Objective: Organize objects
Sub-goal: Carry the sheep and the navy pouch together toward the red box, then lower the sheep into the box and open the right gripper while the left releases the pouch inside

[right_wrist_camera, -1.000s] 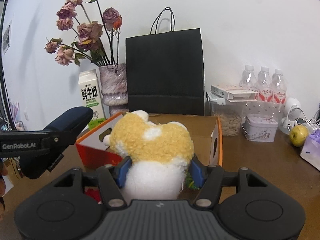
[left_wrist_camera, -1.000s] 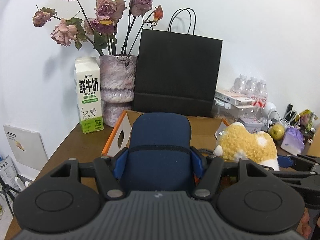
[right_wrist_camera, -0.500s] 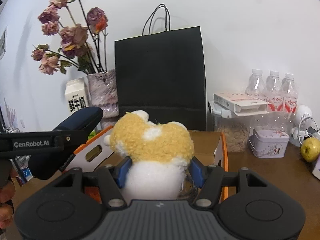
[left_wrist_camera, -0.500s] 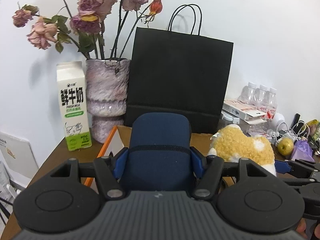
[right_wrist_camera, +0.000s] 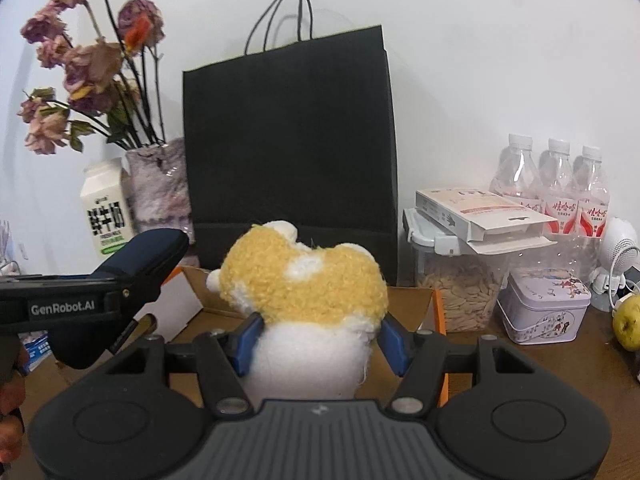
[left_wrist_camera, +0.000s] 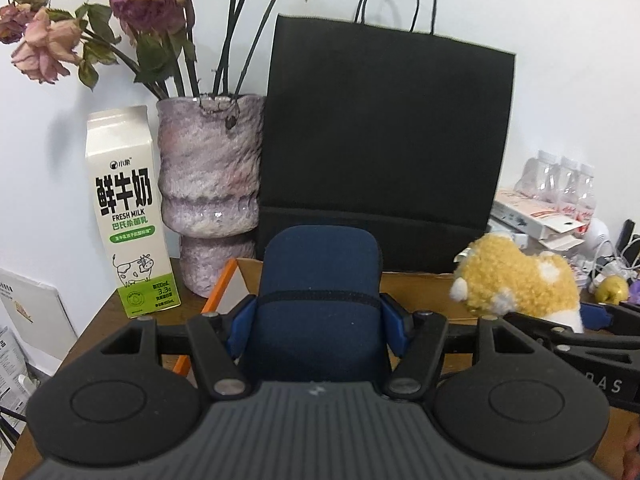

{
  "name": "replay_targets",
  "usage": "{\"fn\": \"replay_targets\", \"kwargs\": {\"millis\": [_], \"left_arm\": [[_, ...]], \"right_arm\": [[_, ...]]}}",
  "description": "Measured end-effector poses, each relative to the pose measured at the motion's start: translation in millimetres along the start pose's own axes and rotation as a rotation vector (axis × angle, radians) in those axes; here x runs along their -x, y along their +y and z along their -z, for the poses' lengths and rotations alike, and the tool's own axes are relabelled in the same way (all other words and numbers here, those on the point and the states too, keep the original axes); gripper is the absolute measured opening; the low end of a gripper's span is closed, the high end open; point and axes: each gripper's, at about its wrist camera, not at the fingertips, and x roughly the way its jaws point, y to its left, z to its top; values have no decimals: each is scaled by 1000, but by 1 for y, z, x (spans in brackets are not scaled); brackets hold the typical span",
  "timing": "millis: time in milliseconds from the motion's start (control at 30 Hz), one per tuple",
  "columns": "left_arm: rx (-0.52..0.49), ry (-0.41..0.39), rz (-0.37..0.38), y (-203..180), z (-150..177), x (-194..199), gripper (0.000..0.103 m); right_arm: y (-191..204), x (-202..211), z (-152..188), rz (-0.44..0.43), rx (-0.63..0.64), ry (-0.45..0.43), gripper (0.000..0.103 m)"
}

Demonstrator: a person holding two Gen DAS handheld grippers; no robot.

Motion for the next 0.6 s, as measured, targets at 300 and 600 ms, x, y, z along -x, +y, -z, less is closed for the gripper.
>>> {"fn": "replay_targets", "kwargs": {"millis": [300, 600], "left_arm": [[3, 4, -46, 3, 5, -15, 103], [11, -7, -70, 5, 5, -13, 103]], "right_arm": [[-3, -22, 5, 21, 2, 56, 103], [-1, -23, 9, 53, 18, 71, 103]]}}
